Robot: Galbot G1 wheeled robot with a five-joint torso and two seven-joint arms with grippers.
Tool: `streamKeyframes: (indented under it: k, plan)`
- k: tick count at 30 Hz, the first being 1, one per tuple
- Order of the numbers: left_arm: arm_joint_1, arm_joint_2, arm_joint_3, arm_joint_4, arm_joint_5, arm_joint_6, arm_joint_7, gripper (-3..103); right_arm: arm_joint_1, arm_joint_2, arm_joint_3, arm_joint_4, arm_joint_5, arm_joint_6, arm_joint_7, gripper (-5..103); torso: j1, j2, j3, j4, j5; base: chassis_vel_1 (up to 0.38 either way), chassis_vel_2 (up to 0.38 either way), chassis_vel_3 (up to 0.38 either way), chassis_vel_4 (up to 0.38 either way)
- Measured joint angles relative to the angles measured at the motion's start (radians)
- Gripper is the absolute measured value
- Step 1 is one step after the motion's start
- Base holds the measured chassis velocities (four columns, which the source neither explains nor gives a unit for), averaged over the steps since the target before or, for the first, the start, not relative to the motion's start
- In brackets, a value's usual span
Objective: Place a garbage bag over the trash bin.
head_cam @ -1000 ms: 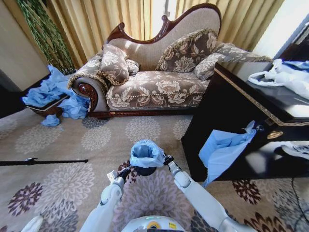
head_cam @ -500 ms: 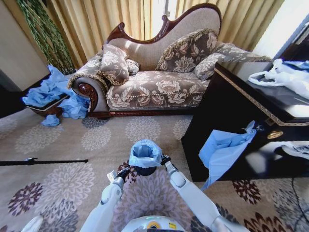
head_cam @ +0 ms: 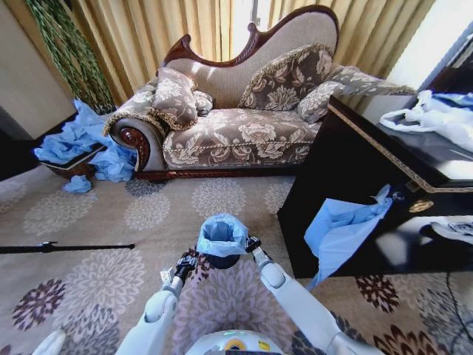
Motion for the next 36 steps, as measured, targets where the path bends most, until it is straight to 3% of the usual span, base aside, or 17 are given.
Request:
streamKeyframes:
  k: [1,3,5,7,11,15,22,24,25,32,36]
  plan:
    - [-0.008,0.004,-0.001,0.016,0.022,-0.008,0.020,68,0.000,-0.002,0.000,0.001,0.000,0.002,0.000,0,0.000,0.000,0.000,0.0000,0.0001,0.000,0.000,0.000,0.000]
    - [-0.013,0.005,-0.001,0.025,0.027,-0.010,0.032,68,0.000,-0.002,0.001,0.001,0.000,0.002,0.000,0,0.000,0.000,0.000,0.0001,0.0001,0.000,0.000,0.000,0.000]
    - [-0.019,0.006,0.001,0.037,0.032,-0.010,0.050,79,0.000,-0.002,0.002,0.002,0.001,0.004,0.000,0,0.000,0.000,0.000,0.0000,0.0001,0.000,0.000,0.000,0.000]
    - [-0.029,0.006,0.003,0.057,0.073,-0.025,0.107,89,0.000,-0.002,0.003,0.002,0.001,0.005,0.000,0,0.000,0.000,0.000,0.0000,0.0001,0.000,0.000,0.000,0.000]
    - [-0.037,0.003,0.001,0.064,0.137,-0.057,0.155,98,-0.001,-0.002,0.004,0.002,0.001,0.007,0.000,0,0.000,0.000,0.000,0.0001,0.0000,0.000,0.000,0.000,0.000]
    - [-0.039,0.001,0.001,0.054,0.160,-0.073,0.138,101,-0.004,-0.001,0.007,0.000,0.000,0.010,0.000,0,0.000,0.000,0.000,0.0001,0.0001,0.000,0.000,0.000,0.000]
    - [-0.052,-0.005,0.004,0.043,0.155,-0.074,0.083,81,-0.004,0.003,0.006,-0.002,-0.002,0.011,-0.001,0,0.000,0.000,0.000,0.0000,0.0001,0.000,0.000,0.000,0.000]
    - [-0.052,-0.005,0.005,0.033,0.153,-0.071,0.072,70,-0.004,0.005,0.006,-0.002,-0.003,0.011,-0.001,0,0.000,0.000,0.000,0.0001,0.0001,0.000,0.000,0.000,0.000]
    - [-0.052,-0.005,0.005,0.033,0.153,-0.071,0.072,70,-0.004,0.005,0.006,-0.002,-0.003,0.011,-0.001,0,0.000,0.000,0.000,0.0001,0.0001,0.000,0.000,0.000,0.000]
    - [-0.057,-0.006,0.010,0.040,0.146,-0.068,0.077,38,0.000,0.003,0.006,-0.002,-0.002,0.010,0.000,0,0.000,0.000,0.000,0.0001,0.0001,0.000,0.000,0.000,0.000]
    - [-0.062,-0.013,0.013,0.047,0.146,-0.068,0.083,27,0.001,0.001,0.006,-0.002,-0.002,0.010,0.000,0,0.000,0.000,0.000,0.0001,0.0001,0.000,0.000,0.000,0.000]
